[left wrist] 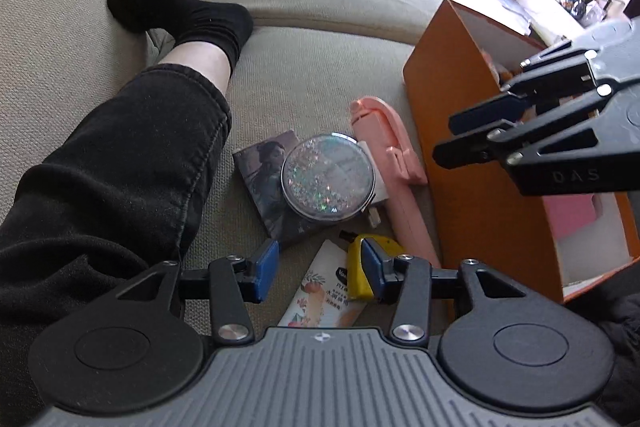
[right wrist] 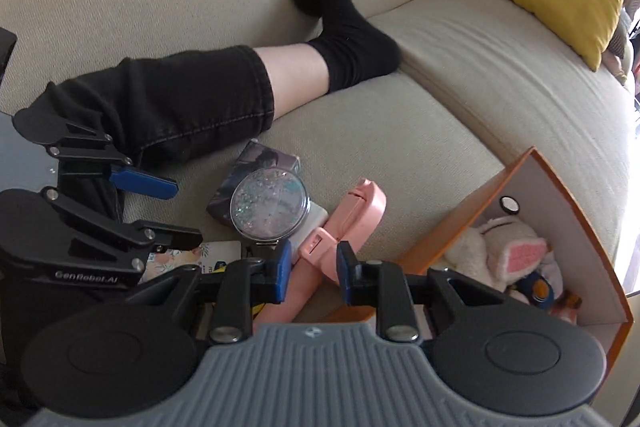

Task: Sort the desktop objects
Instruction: 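Move both tools back to the photo card and glitter mirror, then grasp the glitter round mirror with the right tool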

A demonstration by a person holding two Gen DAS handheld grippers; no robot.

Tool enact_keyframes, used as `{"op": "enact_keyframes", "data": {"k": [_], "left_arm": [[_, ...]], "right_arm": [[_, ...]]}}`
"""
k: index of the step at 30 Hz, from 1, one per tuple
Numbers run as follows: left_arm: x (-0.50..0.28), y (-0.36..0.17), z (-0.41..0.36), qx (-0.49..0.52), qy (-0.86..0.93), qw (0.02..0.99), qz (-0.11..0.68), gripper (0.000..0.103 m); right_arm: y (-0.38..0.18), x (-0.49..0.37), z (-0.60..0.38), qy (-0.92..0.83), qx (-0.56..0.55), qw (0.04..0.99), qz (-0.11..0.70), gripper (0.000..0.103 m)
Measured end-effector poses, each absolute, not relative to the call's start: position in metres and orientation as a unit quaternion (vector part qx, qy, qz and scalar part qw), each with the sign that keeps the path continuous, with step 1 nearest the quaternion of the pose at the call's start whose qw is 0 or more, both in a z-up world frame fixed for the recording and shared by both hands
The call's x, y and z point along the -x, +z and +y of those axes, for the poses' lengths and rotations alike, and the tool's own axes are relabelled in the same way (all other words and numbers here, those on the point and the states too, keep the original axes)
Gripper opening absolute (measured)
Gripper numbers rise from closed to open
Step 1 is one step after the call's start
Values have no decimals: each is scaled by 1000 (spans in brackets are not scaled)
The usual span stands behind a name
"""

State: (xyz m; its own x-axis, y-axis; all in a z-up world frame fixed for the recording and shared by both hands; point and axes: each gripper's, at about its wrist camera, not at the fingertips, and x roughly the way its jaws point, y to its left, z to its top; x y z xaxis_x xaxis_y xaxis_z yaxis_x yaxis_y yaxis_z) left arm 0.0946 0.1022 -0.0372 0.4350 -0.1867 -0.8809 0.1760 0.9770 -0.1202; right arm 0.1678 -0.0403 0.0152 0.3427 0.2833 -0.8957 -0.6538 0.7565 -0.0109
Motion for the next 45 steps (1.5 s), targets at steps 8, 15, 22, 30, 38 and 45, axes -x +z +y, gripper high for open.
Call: {"op": "enact_keyframes", "data": {"k": [8, 15, 22, 30, 38, 45], "left_arm": [[-113, -51, 120, 50, -73, 842, 532, 53], [-134, -59, 117, 46, -78, 842, 531, 52], [-141, -65, 120, 76, -92, 846, 519, 34], [-138, -65, 119, 69, -73, 852, 514, 30], [-122, -57, 121, 53, -32, 856, 513, 26], [-103, -60, 127, 47, -9, 848, 527, 22]], "right_arm": [[-11, -197, -21, 311, 181, 768, 530, 32], [-26, -228, -5, 325, 171, 752, 548, 50], [-44, -257, 0, 340, 131, 723, 586, 50], [-48, -266, 0, 356, 85, 713, 598, 38], [-33, -255, -10, 360, 34, 702, 614, 21], [-44, -229, -4, 374, 2, 680, 630, 16]]}}
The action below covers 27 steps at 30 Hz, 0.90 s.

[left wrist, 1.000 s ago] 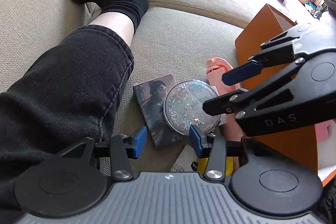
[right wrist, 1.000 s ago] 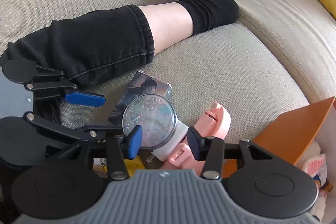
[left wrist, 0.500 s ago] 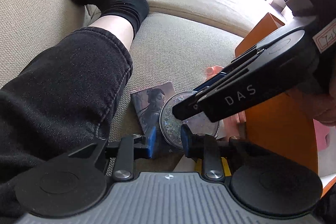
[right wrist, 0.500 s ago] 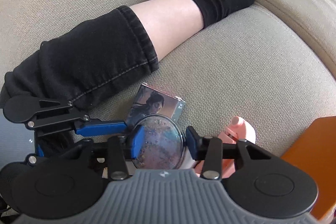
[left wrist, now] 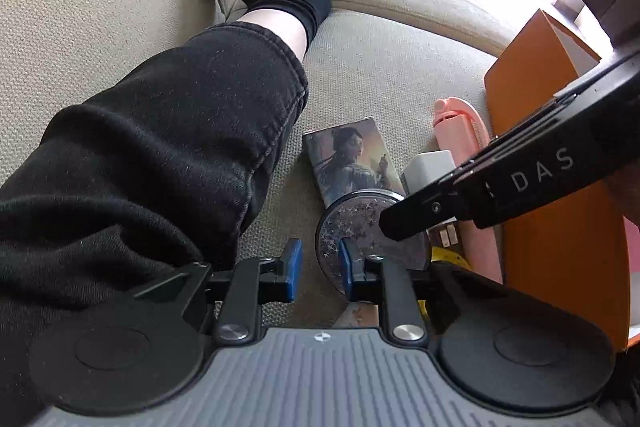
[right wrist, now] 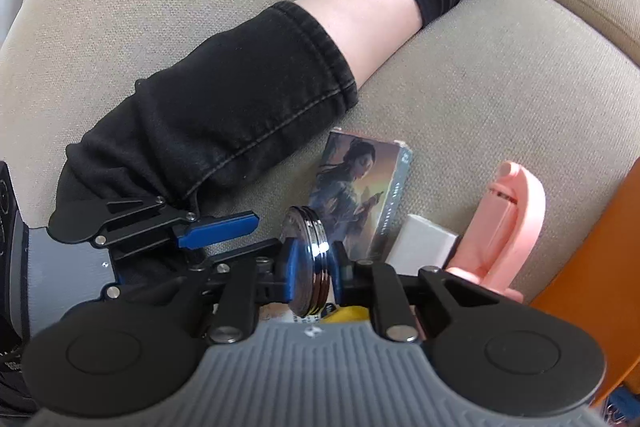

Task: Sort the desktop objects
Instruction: 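Grasp the glitter round mirror with the right tool, then grasp the photo card with the left tool while the right tool holds the mirror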

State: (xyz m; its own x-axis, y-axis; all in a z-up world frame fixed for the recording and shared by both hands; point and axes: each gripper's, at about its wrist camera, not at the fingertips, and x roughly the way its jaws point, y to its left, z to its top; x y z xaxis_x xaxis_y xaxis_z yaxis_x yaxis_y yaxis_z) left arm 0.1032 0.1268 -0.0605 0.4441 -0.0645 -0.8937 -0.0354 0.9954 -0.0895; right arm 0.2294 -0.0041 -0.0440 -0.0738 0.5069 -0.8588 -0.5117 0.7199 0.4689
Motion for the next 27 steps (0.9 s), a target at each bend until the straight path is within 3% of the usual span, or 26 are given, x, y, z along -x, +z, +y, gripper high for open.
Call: {"op": "enact_keyframes", "data": {"k": [8, 15, 20, 27], "left_arm": [[-100, -56, 130, 56, -11, 851, 521, 18], [-106, -30, 138, 102, -27, 868, 486, 19], [-133, -41, 126, 112, -12, 857, 503, 33], [-151, -72, 122, 178, 36, 835, 520, 35]], "right_arm": [[-48, -214, -1, 375, -21, 682, 627, 14], [11, -215, -26, 371, -3, 735, 568, 13], [43, -237, -48, 329, 34, 789, 518, 13], [16, -269, -52, 309, 58, 789, 528, 13]]}}
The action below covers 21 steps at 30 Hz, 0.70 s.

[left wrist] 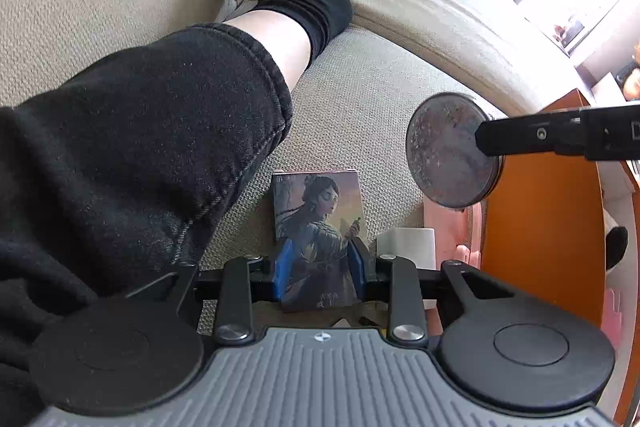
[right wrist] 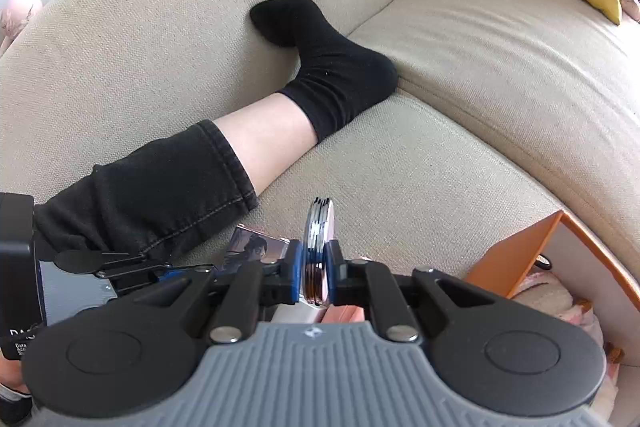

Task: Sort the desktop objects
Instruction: 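Grasp the photo card with the left tool while the right tool holds the mirror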

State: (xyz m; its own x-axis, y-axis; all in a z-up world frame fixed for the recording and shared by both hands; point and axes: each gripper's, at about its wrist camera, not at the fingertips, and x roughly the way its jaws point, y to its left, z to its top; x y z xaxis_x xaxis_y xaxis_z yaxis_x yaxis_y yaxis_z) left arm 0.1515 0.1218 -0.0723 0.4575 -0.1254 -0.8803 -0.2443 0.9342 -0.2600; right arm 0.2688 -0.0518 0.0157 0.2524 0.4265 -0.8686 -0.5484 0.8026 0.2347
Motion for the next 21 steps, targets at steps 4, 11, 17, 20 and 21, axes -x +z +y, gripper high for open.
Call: {"op": "enact_keyframes", "data": {"k": [4, 11, 17, 20, 21], "left_arm": [[-151, -76, 129, 211, 50, 834, 507, 35], [-146, -81, 130, 233, 63, 840, 485, 35], [-141, -76, 125, 229, 87, 828, 505, 54], [-140, -89, 132, 261, 93, 816, 508, 62], [-139, -93, 136, 284, 91, 814, 499, 63]], "right_arm": [[3, -275, -51, 317, 57, 778, 539, 13], [-13, -276, -45, 325, 69, 774, 540, 13], [-16, -271, -44, 328, 72, 772, 540, 15], [-15, -270, -47, 328, 68, 773, 538, 15], [-14, -269, -48, 327, 67, 774, 538, 15]]}}
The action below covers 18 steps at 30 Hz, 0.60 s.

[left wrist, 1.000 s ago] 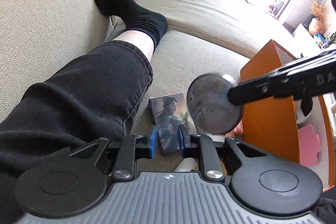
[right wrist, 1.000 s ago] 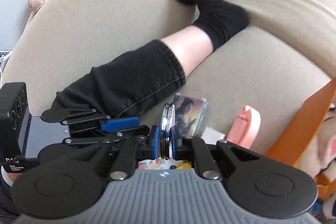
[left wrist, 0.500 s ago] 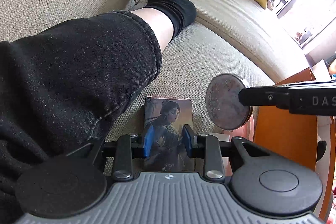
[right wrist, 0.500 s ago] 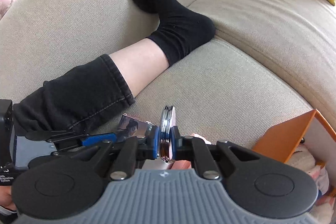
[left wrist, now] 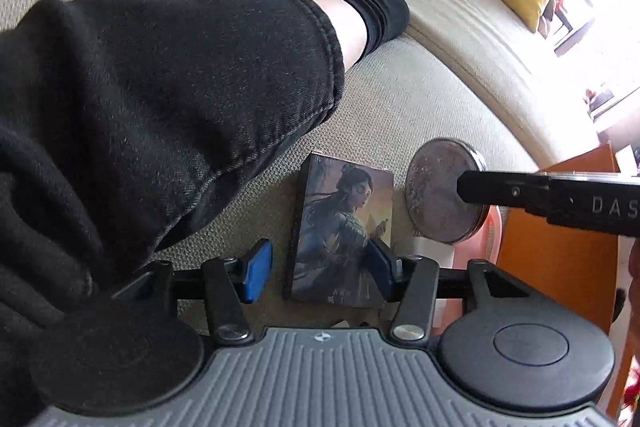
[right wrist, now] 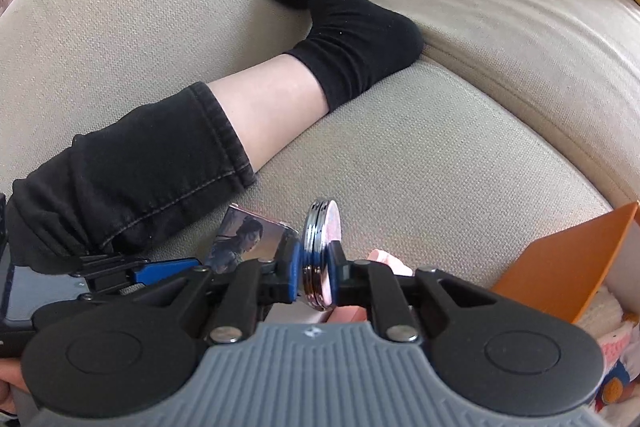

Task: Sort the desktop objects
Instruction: 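Grasp the photo card with the left tool while the right tool holds the mirror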

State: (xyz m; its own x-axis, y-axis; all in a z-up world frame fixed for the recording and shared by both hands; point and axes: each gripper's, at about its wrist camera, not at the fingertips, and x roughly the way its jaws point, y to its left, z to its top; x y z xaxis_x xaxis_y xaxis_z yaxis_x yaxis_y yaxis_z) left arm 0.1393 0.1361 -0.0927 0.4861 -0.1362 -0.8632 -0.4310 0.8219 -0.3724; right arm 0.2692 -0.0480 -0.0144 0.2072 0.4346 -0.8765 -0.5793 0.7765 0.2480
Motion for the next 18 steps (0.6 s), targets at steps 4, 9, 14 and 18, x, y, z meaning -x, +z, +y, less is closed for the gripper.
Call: {"op": "enact_keyframes", "data": {"k": [4, 9, 14, 18], "left_arm": [[-144, -105, 146, 334, 79, 803, 487, 63], [-152, -108, 140, 319, 69, 812, 484, 70], [-148, -88, 128, 263, 70, 840, 469, 41], [-145, -66, 115, 226, 50, 861, 453, 29]], "right_arm": [[-16, -268, -49, 329, 65, 774, 537, 15], [-21, -268, -49, 327, 54, 772, 541, 16], [-20, -265, -52, 317, 48, 777, 542, 15], [-18, -264, -55, 312, 45, 780, 541, 14]]}}
